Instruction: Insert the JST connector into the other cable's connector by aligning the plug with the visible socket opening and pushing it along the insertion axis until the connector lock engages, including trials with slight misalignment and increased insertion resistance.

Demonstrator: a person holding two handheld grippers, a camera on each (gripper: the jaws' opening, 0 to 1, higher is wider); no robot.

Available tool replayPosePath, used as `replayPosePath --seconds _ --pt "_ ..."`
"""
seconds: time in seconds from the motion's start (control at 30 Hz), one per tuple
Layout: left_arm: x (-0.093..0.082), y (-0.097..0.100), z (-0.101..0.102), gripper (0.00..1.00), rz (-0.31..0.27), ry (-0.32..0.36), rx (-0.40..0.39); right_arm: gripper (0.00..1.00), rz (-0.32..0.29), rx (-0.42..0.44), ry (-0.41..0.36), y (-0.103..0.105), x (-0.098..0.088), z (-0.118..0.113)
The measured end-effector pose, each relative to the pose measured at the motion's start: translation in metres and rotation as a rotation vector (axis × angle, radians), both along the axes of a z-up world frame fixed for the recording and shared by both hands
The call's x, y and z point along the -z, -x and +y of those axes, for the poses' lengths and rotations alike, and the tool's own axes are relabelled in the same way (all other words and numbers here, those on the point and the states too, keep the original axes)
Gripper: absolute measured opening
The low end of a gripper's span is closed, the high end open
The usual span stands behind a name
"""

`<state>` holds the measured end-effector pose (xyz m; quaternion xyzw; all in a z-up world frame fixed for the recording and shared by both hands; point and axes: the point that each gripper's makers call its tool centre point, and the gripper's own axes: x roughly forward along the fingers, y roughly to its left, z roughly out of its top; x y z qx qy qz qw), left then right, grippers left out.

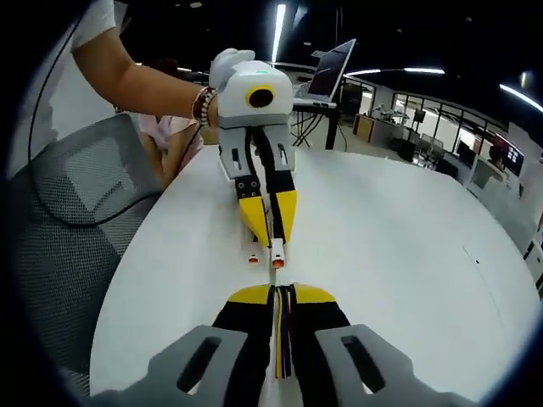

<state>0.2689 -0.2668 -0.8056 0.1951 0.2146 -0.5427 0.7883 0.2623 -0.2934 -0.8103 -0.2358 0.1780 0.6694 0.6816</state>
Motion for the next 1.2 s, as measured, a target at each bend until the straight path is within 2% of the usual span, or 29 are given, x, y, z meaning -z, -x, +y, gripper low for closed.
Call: replayPosePath --seconds 0.33,0.57,0.83,1.2 --pt "0.000 0.008 -0.001 0.01 -0.025 -0.036 0.025 0.05 -0.015 -0.018 0.015 0.010 -0.001 0.004" --pt "-0.002 0.009 -0.002 0.00 -0.033 -0.028 0.019 0.05 -0.009 -0.014 0.024 0.010 0.001 0.004" --pt "-0.006 0.012 -0.009 0.00 -0.049 -0.037 0.046 0.05 -0.014 -0.017 0.032 0.012 0.000 0.005" --pt "-0.009 0.011 -0.011 0.00 -0.038 -0.030 0.049 0.04 -0.027 -0.028 0.031 0.012 -0.002 0.005"
